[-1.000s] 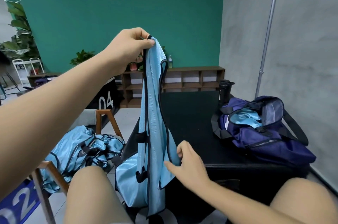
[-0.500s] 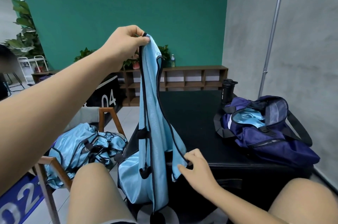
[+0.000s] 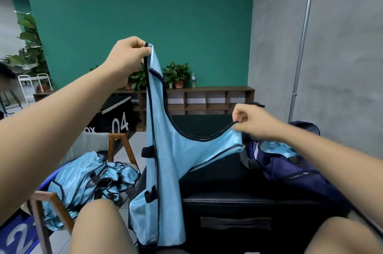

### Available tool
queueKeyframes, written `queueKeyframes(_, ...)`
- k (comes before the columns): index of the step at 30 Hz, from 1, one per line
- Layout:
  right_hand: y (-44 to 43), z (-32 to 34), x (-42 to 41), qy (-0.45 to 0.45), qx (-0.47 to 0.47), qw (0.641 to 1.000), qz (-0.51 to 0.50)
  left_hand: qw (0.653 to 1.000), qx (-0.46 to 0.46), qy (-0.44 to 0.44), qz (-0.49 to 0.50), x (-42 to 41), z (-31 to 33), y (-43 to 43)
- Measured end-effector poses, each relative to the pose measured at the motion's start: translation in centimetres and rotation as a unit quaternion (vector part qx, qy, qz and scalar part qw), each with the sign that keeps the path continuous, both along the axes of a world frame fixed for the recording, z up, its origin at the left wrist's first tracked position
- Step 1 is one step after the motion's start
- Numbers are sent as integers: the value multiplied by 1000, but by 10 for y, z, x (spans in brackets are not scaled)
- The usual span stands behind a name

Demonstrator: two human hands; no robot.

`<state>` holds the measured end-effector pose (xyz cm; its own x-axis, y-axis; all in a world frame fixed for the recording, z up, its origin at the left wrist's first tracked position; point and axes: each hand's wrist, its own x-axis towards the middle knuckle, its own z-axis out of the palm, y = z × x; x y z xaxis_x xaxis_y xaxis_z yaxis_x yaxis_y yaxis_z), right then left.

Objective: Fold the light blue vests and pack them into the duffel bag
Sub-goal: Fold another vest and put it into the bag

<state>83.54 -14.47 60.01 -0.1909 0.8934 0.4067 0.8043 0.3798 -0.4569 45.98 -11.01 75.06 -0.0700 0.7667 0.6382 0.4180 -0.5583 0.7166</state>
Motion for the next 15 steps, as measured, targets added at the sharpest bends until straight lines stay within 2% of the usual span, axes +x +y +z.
queueKeyframes(8, -15, 113, 2, 47, 87, 995, -11, 999, 26, -24, 17, -16, 32, -1)
queueKeyframes(15, -26, 165, 4, 116, 166, 979, -37, 997, 31, -63, 8, -31, 54, -7)
